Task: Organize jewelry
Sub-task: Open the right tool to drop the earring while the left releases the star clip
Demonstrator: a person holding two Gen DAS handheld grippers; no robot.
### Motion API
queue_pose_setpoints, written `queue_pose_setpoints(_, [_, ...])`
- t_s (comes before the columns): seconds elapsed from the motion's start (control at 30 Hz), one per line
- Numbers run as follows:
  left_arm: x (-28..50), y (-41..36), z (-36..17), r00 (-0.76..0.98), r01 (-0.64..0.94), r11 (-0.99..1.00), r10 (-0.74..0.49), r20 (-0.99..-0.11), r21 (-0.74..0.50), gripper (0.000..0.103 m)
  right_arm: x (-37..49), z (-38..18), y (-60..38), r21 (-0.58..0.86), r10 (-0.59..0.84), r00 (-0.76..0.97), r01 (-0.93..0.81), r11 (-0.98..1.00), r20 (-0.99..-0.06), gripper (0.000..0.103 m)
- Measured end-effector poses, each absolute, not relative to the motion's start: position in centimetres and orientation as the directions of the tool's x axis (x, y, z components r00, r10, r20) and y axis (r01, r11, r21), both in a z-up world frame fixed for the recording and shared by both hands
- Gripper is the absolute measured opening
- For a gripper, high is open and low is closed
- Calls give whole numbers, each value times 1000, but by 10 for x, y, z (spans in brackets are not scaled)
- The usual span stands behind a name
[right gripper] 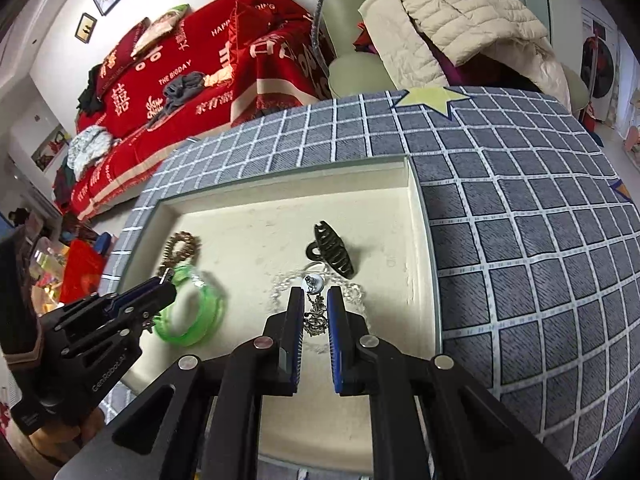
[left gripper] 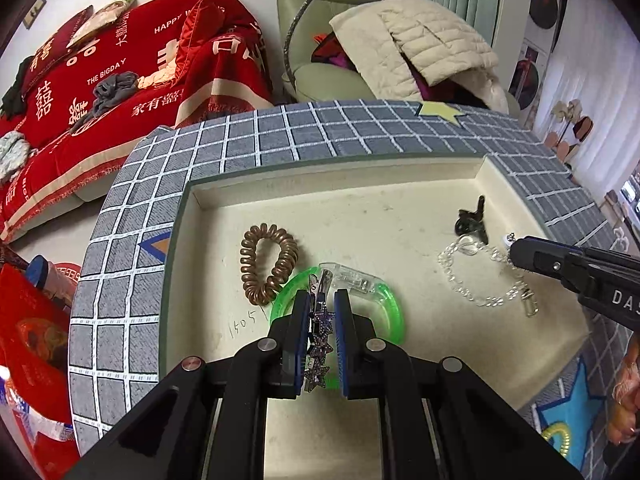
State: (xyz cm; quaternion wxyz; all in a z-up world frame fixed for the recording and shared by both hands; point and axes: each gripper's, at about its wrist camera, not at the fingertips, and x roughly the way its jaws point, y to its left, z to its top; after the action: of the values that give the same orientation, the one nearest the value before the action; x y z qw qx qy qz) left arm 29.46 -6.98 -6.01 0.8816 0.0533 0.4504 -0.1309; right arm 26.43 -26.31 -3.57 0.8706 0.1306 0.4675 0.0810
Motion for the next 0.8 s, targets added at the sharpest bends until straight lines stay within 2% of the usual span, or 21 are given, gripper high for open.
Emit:
queue_pose_setpoints(0.47, [298, -77, -73, 568, 265, 963, -121, -814, 42, 34, 271, -60, -255, 255, 224, 523, -13, 967, -822, 14])
queue_pose_setpoints(0.57, [297, -78, -73, 571, 253, 966, -105, -814, 53, 34, 272, -60, -257, 272, 242, 519, -18, 962, -820, 24])
queue_pose_setpoints(0.67, [294, -77, -70, 582, 256, 965, -110, -806, 53, 34, 272, -57, -256, 303, 275, 516, -32, 952, -811, 42])
queue_pose_setpoints(0.73, [292, -78, -66, 592, 259, 964, -107, -799, 63, 34, 268, -50, -252, 308, 285, 534, -49, 950, -796, 58])
queue_pose_setpoints(0.8, [289, -79, -62, 604, 262, 962, -105, -790, 73, 34, 263, -44, -251, 306, 281, 555, -49, 951, -783, 65])
